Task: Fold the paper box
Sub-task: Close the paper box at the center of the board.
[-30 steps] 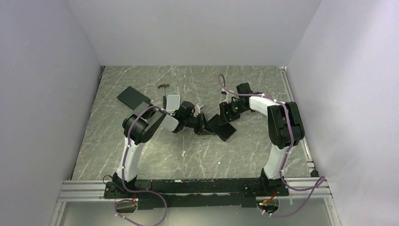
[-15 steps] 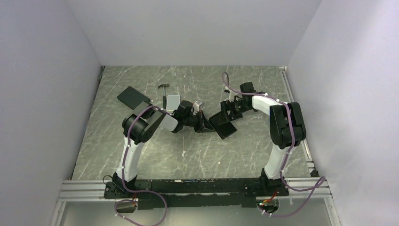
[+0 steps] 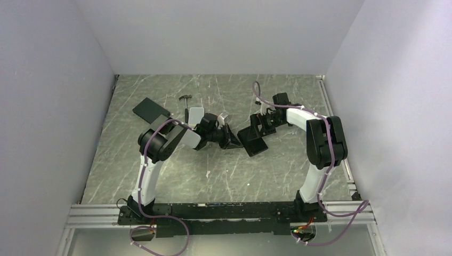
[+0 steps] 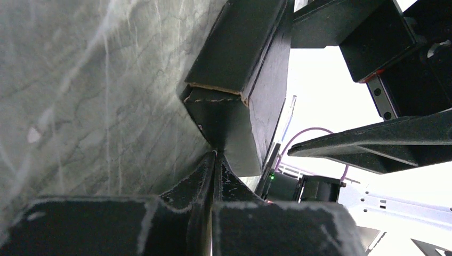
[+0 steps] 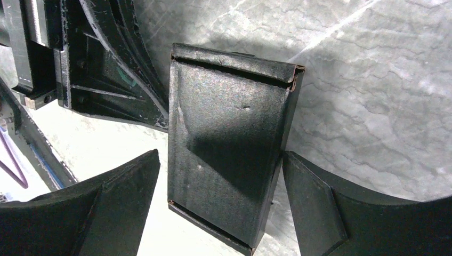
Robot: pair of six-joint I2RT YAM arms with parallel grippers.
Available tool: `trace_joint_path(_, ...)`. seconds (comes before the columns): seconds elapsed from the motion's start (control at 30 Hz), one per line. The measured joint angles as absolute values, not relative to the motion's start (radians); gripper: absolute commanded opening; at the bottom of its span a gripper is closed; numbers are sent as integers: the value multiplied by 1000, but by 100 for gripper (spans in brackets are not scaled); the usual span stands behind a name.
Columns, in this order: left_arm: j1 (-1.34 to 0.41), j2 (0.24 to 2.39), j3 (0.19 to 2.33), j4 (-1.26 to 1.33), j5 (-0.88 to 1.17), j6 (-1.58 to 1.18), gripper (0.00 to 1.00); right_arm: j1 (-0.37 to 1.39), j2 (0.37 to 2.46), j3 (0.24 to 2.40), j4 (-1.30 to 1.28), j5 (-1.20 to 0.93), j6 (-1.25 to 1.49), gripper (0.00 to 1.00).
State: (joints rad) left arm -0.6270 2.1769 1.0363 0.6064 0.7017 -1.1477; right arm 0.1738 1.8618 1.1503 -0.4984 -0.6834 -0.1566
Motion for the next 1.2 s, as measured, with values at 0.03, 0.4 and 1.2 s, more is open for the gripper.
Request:
trace_joint_path(0.03,-627,2177,1036,608,701,-1148,6,173,1860,1150,-499,-681,-157,93)
trace_joint_path(0.4,-625,2175,1035,610,691,-1148,7,159,1848,1148,-499,-654,-158,100)
trace_joint_path(1.2,-616,2149,1024,603,684,-1146,4,147,1840,1135,-498,-622,-167,72)
